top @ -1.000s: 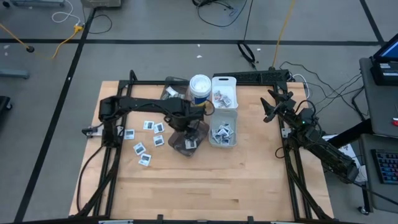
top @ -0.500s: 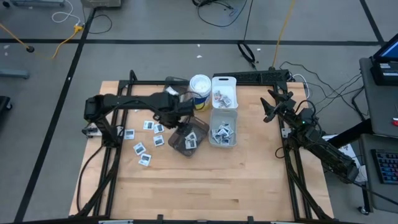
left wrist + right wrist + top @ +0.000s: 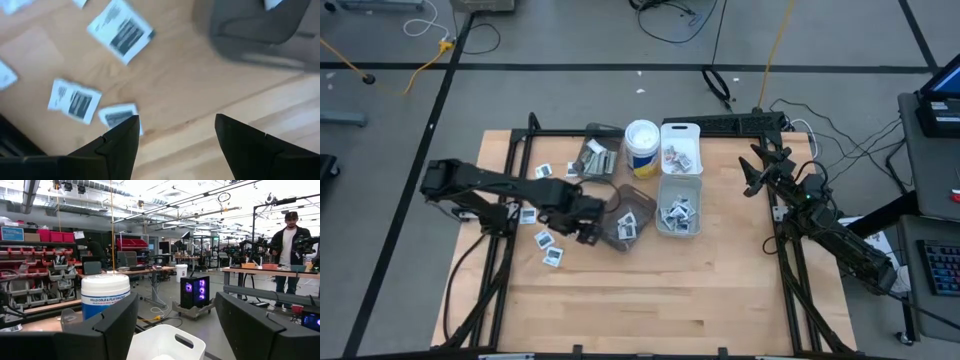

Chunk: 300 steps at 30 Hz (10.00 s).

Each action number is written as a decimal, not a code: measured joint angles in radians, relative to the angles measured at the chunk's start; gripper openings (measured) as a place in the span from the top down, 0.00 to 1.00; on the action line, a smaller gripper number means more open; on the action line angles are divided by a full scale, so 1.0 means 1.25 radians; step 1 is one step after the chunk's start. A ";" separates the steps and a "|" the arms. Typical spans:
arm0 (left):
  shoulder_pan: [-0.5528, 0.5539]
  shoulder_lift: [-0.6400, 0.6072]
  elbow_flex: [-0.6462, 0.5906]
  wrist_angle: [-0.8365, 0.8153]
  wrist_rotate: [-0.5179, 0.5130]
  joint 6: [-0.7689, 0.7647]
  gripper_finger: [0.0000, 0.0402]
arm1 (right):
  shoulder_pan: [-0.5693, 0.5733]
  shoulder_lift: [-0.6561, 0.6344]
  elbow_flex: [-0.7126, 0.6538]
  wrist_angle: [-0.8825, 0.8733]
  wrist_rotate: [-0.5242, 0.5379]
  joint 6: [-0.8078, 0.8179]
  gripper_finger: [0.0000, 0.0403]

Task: Pick & Place First Aid Supplies
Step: Put the towelette pack into the bottom black bin

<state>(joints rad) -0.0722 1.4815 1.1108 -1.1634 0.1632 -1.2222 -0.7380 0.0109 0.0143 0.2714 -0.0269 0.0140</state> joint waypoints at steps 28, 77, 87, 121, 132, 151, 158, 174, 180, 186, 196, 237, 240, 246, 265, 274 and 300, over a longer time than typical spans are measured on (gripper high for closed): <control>-0.215 -0.154 -0.296 0.144 0.028 -0.203 0.34 | 0.000 0.000 0.000 0.000 0.000 0.000 0.35; -0.232 -0.171 -0.231 0.064 0.017 0.064 0.98 | 0.000 0.000 0.000 0.000 0.000 0.000 0.35; -0.226 -0.188 -0.074 -0.114 0.016 0.103 0.99 | 0.000 0.000 0.000 0.000 0.000 0.000 0.35; 0.164 0.287 0.456 -0.197 0.037 0.456 0.99 | 0.000 0.000 0.000 0.000 0.000 0.000 0.35; 0.211 0.417 0.651 -0.274 0.008 0.498 0.99 | 0.000 0.000 0.000 0.000 0.000 0.000 0.35; 0.159 0.475 0.467 -0.028 -0.048 0.492 0.99 | 0.000 0.000 0.000 0.000 0.000 0.000 0.35; 0.140 0.475 0.418 0.052 -0.054 0.492 0.99 | 0.000 0.000 0.000 0.000 0.000 0.000 0.35; 0.140 0.475 0.417 0.055 -0.054 0.507 0.45 | 0.000 0.000 0.000 0.000 0.000 0.000 0.35; 0.146 0.475 0.417 0.053 -0.040 0.509 0.28 | 0.000 0.000 0.000 0.000 0.000 0.000 0.35; 0.165 0.442 0.417 0.027 -0.026 0.480 0.21 | 0.000 0.000 0.000 0.000 0.000 0.000 0.35; 0.198 0.356 0.417 -0.028 -0.026 0.426 0.25 | 0.000 0.000 0.000 0.000 0.000 0.000 0.35; 0.044 -0.289 -0.271 -0.011 0.037 -0.104 0.32 | 0.000 0.000 0.000 0.000 0.000 0.000 0.35; 0.039 -0.298 -0.280 -0.012 0.042 -0.157 0.32 | 0.000 0.000 0.000 0.000 0.000 0.000 0.35; 0.023 -0.280 -0.314 0.012 0.049 -0.213 0.32 | 0.000 0.000 0.000 0.000 0.000 0.000 0.35; 0.003 -0.210 -0.476 0.225 0.057 -0.221 0.32 | 0.000 0.000 0.000 0.000 0.000 0.000 0.35; -0.003 -0.212 -0.522 0.248 0.063 -0.190 0.32 | 0.000 0.000 0.000 0.000 0.000 0.000 0.35; -0.003 -0.212 -0.525 0.241 0.068 -0.185 0.99 | 0.000 0.000 0.000 0.000 0.000 0.000 0.35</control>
<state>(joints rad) -0.0761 1.2160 0.4547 -0.8625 0.2487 -1.4534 -0.7377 0.0106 0.0142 0.2714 -0.0271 0.0142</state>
